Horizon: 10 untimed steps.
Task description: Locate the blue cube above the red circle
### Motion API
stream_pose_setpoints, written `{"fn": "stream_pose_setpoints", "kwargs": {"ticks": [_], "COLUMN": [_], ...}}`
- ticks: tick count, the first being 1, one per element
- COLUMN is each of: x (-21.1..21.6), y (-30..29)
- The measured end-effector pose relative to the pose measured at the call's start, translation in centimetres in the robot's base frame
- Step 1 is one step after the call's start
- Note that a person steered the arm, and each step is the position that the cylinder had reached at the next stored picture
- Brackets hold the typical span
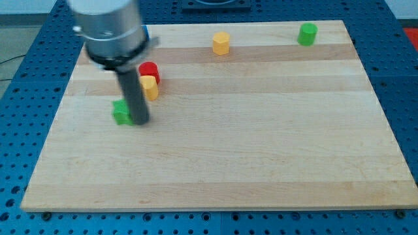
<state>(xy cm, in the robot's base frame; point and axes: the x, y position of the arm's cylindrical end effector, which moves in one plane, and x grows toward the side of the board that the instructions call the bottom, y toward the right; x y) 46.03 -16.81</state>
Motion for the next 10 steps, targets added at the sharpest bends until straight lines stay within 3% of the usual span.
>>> {"fn": "stream_pose_setpoints", "kwargs": {"ticks": [3, 6, 7, 10], "x": [-1.7, -8.1, -8.2, -18.5], "y": [-2.3, -3.1, -1.4, -10.2]}}
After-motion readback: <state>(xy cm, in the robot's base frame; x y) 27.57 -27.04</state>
